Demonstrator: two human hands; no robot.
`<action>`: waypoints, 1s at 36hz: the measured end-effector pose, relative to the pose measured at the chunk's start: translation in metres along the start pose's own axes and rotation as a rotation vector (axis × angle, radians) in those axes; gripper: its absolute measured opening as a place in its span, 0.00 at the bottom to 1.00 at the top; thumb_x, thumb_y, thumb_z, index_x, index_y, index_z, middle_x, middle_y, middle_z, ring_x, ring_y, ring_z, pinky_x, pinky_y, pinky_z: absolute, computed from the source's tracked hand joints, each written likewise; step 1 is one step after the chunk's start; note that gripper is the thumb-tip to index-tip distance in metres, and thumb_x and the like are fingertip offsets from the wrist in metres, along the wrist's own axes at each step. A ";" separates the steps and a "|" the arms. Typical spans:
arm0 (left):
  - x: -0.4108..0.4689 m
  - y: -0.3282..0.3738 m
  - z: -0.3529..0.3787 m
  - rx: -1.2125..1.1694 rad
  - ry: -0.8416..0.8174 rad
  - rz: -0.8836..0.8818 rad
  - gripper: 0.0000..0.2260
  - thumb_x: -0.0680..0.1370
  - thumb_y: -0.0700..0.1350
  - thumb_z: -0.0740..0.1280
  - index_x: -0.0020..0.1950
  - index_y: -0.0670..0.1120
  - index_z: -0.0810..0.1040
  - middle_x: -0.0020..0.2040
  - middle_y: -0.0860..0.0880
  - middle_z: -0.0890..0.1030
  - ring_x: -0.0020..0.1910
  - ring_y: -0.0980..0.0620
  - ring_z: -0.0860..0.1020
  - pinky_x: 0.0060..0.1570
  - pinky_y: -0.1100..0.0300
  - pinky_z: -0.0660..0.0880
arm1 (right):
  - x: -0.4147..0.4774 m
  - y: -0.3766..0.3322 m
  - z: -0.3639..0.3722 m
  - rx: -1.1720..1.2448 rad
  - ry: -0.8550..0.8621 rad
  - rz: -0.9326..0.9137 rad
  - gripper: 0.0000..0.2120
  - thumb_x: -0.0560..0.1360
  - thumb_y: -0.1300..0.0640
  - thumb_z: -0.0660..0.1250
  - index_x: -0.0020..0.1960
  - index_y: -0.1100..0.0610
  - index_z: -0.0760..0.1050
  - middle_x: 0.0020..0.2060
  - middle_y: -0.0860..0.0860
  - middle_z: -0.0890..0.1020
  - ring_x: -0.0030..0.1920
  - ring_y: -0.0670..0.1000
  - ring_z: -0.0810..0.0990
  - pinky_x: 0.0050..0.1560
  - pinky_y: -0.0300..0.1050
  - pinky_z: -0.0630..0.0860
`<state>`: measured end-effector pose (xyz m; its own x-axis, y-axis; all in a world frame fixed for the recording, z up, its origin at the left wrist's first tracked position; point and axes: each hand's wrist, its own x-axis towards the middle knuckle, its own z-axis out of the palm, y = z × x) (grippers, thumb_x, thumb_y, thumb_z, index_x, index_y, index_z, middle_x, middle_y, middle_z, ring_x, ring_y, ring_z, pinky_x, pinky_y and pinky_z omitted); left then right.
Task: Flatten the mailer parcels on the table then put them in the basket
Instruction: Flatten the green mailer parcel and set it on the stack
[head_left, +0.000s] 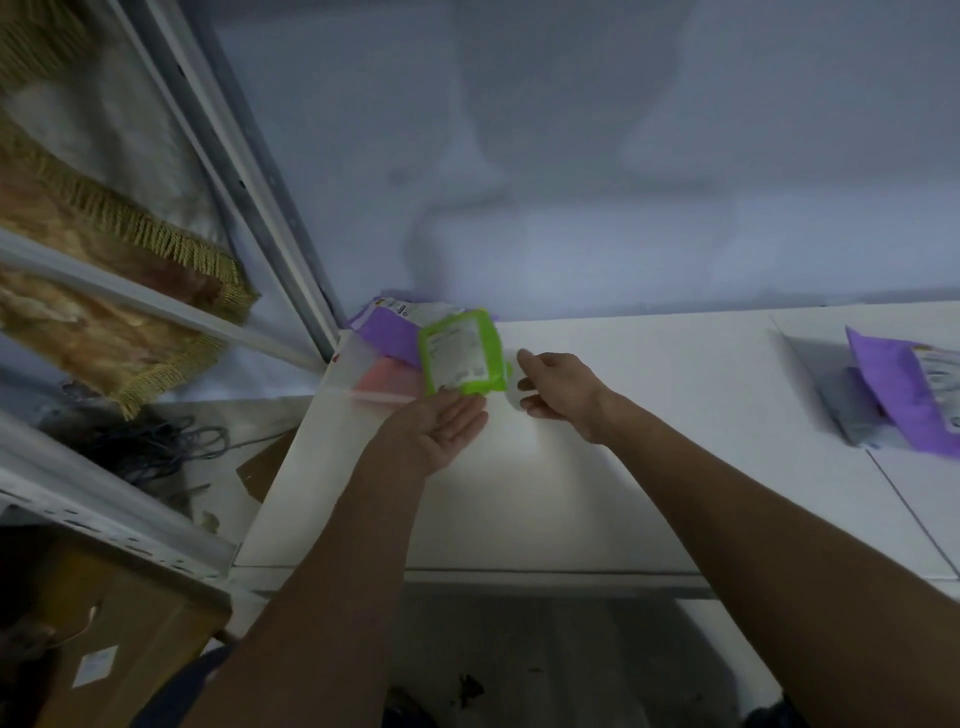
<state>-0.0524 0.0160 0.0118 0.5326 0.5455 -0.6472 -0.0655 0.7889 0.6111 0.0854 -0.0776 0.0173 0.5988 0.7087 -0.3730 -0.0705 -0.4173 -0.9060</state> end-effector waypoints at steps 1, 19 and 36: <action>-0.005 -0.004 0.004 0.048 -0.014 -0.007 0.04 0.79 0.34 0.62 0.45 0.38 0.74 0.29 0.43 0.82 0.49 0.47 0.78 0.60 0.47 0.72 | -0.001 -0.001 -0.001 0.045 -0.003 0.023 0.22 0.80 0.44 0.58 0.58 0.62 0.76 0.49 0.56 0.81 0.41 0.53 0.80 0.47 0.45 0.81; 0.005 -0.047 0.013 0.467 0.006 -0.058 0.13 0.77 0.51 0.68 0.48 0.41 0.75 0.44 0.43 0.80 0.40 0.47 0.80 0.44 0.51 0.78 | -0.008 0.004 -0.060 0.321 0.086 0.087 0.12 0.74 0.67 0.68 0.57 0.63 0.77 0.53 0.59 0.82 0.51 0.59 0.83 0.52 0.55 0.79; 0.020 -0.043 0.048 0.659 -0.247 0.072 0.08 0.76 0.33 0.65 0.49 0.44 0.81 0.37 0.48 0.85 0.34 0.51 0.83 0.35 0.59 0.80 | -0.006 0.012 -0.083 0.283 -0.044 0.119 0.14 0.74 0.63 0.70 0.59 0.62 0.76 0.52 0.58 0.84 0.50 0.56 0.84 0.48 0.49 0.81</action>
<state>0.0012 -0.0211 -0.0056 0.7272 0.4479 -0.5201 0.3753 0.3750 0.8477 0.1472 -0.1337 0.0255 0.5384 0.6909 -0.4825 -0.3609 -0.3283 -0.8729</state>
